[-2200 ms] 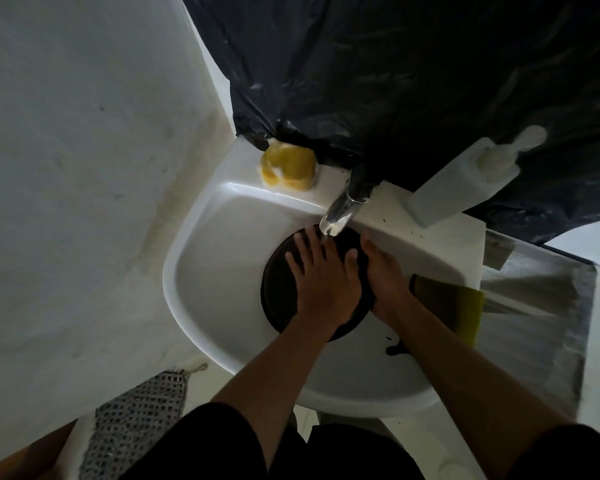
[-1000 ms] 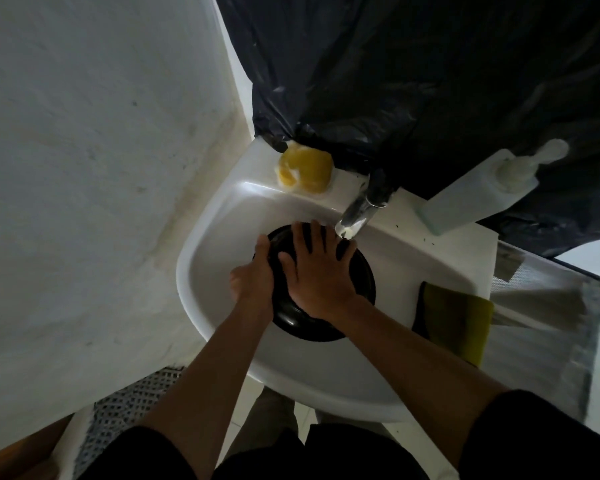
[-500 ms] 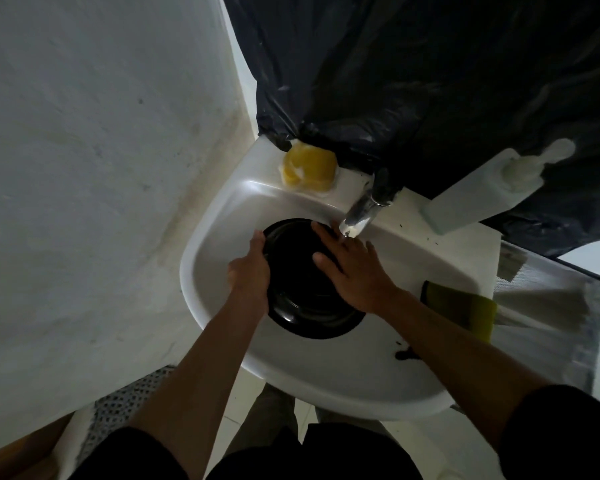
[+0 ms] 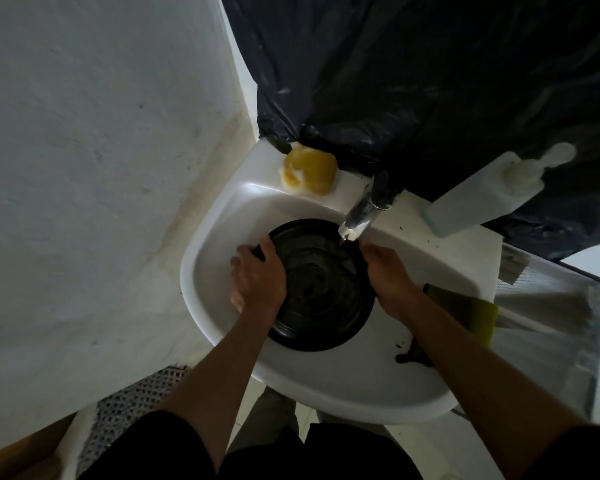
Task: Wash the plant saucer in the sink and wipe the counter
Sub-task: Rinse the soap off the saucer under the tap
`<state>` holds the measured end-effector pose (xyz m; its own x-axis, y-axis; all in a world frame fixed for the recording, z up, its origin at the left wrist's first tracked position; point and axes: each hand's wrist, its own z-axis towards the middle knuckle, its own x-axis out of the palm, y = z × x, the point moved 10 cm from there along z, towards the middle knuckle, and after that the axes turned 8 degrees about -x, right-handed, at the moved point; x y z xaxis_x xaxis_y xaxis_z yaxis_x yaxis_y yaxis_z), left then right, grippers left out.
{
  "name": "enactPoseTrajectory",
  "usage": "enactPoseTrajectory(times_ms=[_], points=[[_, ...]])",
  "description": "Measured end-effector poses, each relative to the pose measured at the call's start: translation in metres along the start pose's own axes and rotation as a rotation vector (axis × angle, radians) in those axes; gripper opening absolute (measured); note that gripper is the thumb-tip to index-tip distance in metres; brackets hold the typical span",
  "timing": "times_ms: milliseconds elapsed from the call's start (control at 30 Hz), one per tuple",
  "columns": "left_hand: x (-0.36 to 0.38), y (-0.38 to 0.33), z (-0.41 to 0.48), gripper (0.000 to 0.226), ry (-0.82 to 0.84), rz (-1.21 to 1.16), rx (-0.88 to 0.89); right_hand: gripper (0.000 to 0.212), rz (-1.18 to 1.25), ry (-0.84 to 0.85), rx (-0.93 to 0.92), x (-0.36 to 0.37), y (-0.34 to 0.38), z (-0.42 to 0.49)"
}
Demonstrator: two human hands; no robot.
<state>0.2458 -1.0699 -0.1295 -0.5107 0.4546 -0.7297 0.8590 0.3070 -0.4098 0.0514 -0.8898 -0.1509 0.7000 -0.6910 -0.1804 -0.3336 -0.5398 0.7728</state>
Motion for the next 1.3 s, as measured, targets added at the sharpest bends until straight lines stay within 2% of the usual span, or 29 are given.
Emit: enactPoseTrajectory(times_ms=[67,200,300,467,633,733,833,933,1033,1133,1267,1300], points=[[0.017,-0.028,-0.012,0.057,-0.024,0.134,0.149,0.039,0.057,-0.066,0.027,-0.011,-0.006,-0.009],[0.069,-0.061,-0.052,0.072,-0.006,0.453,0.471,0.045,0.133,-0.199,0.073,-0.029,-0.021,-0.022],[0.099,-0.068,-0.090,0.077,0.054,0.504,0.629,0.046,0.153,-0.284,0.088,-0.032,-0.027,-0.028],[0.118,-0.078,-0.121,0.068,0.112,0.600,0.914,0.047,0.223,-0.280,0.126,-0.027,-0.039,-0.035],[0.101,-0.076,-0.097,0.058,0.159,0.564,1.011,0.048,0.157,-0.292,0.082,-0.030,-0.034,-0.036],[0.084,-0.070,-0.059,0.057,0.152,0.511,0.859,0.052,0.162,-0.299,0.096,-0.033,-0.036,-0.034],[0.058,-0.059,-0.023,0.050,0.202,0.270,0.550,0.049,0.133,-0.292,0.060,-0.041,-0.031,-0.029],[0.036,-0.031,0.000,0.052,0.171,0.137,0.269,0.047,0.033,-0.279,-0.051,-0.044,-0.014,-0.026],[0.031,-0.005,0.008,0.068,0.201,0.045,0.080,0.050,-0.041,-0.224,-0.123,-0.033,-0.003,-0.025],[0.039,0.013,0.019,0.081,0.310,-0.145,-0.121,0.045,-0.095,-0.142,-0.188,-0.015,0.011,-0.026],[0.065,0.053,0.067,0.128,0.420,-0.314,-0.249,0.037,-0.155,-0.075,-0.279,0.003,0.025,-0.026],[0.069,0.053,0.069,0.133,0.464,-0.357,-0.285,0.037,-0.152,-0.064,-0.280,0.006,0.026,-0.024]])
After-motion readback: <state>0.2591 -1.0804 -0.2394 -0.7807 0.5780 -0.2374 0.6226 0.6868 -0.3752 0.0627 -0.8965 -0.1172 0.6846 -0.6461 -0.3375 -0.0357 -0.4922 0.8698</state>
